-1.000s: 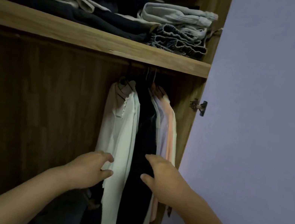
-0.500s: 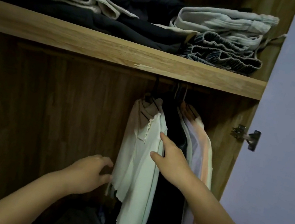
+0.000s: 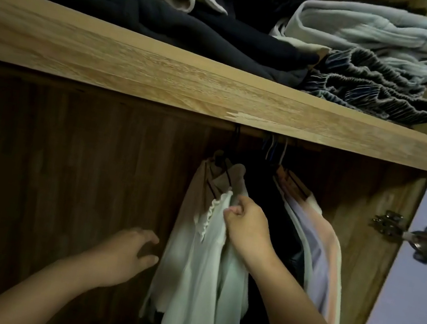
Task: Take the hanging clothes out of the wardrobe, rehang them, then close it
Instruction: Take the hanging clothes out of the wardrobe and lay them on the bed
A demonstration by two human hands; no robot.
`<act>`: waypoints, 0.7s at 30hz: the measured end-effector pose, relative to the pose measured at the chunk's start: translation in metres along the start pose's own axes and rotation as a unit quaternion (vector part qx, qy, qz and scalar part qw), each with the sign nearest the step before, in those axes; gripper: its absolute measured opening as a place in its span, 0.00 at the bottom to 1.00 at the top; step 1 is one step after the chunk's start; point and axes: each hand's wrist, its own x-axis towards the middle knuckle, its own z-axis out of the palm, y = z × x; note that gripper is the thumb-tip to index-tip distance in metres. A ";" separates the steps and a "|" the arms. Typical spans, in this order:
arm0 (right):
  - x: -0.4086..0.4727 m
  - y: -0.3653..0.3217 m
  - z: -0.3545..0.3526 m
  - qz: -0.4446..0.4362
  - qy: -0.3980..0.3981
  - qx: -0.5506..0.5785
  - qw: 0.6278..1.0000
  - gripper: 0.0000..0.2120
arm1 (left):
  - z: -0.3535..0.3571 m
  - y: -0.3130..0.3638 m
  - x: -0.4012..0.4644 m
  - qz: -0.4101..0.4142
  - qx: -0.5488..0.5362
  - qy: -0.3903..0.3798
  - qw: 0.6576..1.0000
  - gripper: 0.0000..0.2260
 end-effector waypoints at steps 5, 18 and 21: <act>0.014 -0.022 0.025 0.025 -0.001 -0.122 0.992 0.06 | 0.000 -0.011 0.016 0.016 -0.023 0.009 1.000 0.18; 0.021 -0.026 0.036 0.007 0.055 0.299 0.953 0.13 | -0.009 -0.037 0.032 0.021 -0.062 0.008 0.998 0.16; 0.006 -0.021 0.026 0.004 0.039 0.299 0.953 0.15 | -0.009 -0.038 0.038 0.031 -0.064 0.020 0.997 0.15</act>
